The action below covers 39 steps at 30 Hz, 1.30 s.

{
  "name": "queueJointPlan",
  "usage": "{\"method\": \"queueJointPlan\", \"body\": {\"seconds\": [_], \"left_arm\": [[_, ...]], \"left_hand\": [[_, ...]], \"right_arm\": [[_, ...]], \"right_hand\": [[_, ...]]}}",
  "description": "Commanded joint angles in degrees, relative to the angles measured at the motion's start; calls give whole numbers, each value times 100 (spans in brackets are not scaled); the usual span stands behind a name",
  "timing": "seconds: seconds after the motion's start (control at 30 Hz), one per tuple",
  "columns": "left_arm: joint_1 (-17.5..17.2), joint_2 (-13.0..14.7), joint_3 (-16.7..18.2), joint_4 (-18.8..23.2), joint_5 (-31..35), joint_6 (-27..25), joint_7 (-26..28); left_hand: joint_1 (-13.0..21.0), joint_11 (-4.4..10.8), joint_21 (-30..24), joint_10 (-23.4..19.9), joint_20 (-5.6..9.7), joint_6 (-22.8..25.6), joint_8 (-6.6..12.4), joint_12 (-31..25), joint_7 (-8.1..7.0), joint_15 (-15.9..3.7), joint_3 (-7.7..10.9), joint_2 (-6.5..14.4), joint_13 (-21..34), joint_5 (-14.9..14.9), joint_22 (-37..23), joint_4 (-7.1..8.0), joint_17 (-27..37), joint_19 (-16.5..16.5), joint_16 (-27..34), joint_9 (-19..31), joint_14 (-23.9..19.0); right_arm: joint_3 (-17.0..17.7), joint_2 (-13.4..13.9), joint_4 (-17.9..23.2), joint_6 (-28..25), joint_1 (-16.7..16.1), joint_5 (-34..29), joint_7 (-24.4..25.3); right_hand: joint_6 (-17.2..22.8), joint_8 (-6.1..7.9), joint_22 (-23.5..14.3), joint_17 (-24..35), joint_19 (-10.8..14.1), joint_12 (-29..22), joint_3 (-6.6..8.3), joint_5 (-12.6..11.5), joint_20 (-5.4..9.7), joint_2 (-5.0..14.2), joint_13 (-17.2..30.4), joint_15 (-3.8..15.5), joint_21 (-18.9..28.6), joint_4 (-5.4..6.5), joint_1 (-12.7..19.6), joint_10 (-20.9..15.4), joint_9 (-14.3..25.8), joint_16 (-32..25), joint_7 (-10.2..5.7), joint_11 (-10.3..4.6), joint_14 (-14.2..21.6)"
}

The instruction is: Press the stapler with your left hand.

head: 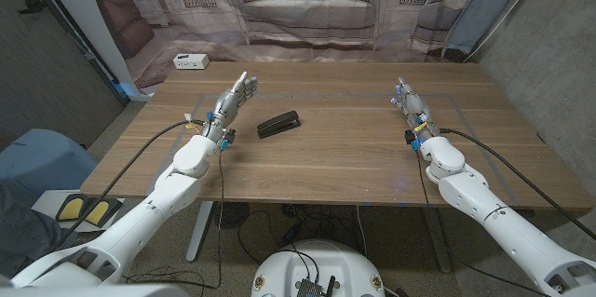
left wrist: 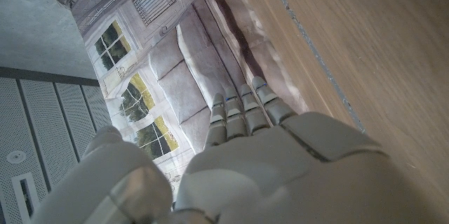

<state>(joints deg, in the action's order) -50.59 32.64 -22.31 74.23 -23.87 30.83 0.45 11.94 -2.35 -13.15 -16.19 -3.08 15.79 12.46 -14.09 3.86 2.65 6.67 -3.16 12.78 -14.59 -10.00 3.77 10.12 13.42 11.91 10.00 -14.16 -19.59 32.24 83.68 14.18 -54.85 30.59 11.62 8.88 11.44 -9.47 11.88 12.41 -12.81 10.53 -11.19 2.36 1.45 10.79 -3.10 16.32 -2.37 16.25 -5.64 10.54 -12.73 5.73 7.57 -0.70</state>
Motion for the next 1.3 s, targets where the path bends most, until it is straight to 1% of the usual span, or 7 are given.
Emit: {"method": "queueJointPlan", "body": {"seconds": [0.03, 0.33, 0.53, 0.63, 0.73, 1.0, 1.3], "left_arm": [[-165, 59, 2, 166, 533, 305, 383], [-187, 35, -17, 210, 1305, 408, 972], [-113, 25, -84, 94, 1343, 616, 849], [-108, 16, -95, 84, 1474, 658, 923], [-126, 16, -84, 115, 1725, 673, 1119], [-245, 88, -60, 359, 1989, 571, 1318], [-420, 208, -14, 717, 2611, 296, 1768]], "left_hand": [[64, 0, -20, -115, -11, 106, 31, -20, 4, -24, 17, 15, 2, 9, -21, -53, 19, 67, 49, 28, -92], [93, 21, 3, -184, -9, 195, 35, -28, -9, -49, 17, 27, -21, 23, -21, -69, 17, 69, 38, 31, -140], [126, 44, 16, -242, -9, 280, 43, -33, -17, -90, 20, 38, -39, 37, -21, -87, 16, 89, 37, 32, -203], [144, 21, 17, -267, -6, 314, 44, -35, -3, -91, 23, 44, -46, 43, -21, -96, 15, 107, 37, 33, -233], [164, 62, 18, -300, -10, 348, 44, -39, 6, -85, 26, 50, -54, 50, -22, -108, 15, 133, 33, 34, -256], [218, 65, 17, -389, -8, 462, 54, -50, 3, -84, 38, 73, -71, 70, -22, -137, 14, 201, 32, 36, -341], [261, 83, 34, -422, -7, 525, 50, -45, 3, -93, 53, 100, -82, 86, -23, -158, 14, 208, 19, 38, -372]], "right_arm": [[24, 6, 42, 5, -43, -28, 51], [50, 9, 67, -7, -88, -21, 103], [65, 15, 88, 3, -126, -17, 117], [78, 18, 112, -23, -147, -1, 140], [81, 22, 122, -17, -162, -4, 144], [97, 28, 144, 7, -195, 3, 143], [107, 70, 222, -7, -240, -20, 154]], "right_hand": [[-14, -13, -24, 16, 55, 11, 5, 14, -34, 38, 33, -22, -26, -30, -35, -25, 23, -22, 14, 2, 41], [-1, -10, -25, 18, 71, 16, 3, 15, -38, 48, 35, -26, -46, -40, -32, -40, 22, -20, 21, 19, 54], [5, -10, -26, 19, 77, 20, 2, 16, -41, 57, 35, -27, -59, -45, -32, -45, 22, -19, 21, 28, 60], [7, -10, -26, 19, 81, 21, 3, 17, -44, 60, 36, -27, -65, -49, -29, -49, 22, -17, 22, 28, 61], [12, -8, -26, 18, 83, 24, 4, 17, -47, 64, 36, -24, -70, -54, -24, -48, 22, -15, 19, 22, 61], [14, -10, -27, 18, 90, 29, 6, 19, -53, 73, 37, -37, -90, -68, -14, -56, 21, -12, 20, 28, 70], [16, -11, -27, 20, 101, 31, 3, 21, -60, 80, 38, -36, -105, -74, -15, -66, 21, -10, 26, 27, 75]]}}
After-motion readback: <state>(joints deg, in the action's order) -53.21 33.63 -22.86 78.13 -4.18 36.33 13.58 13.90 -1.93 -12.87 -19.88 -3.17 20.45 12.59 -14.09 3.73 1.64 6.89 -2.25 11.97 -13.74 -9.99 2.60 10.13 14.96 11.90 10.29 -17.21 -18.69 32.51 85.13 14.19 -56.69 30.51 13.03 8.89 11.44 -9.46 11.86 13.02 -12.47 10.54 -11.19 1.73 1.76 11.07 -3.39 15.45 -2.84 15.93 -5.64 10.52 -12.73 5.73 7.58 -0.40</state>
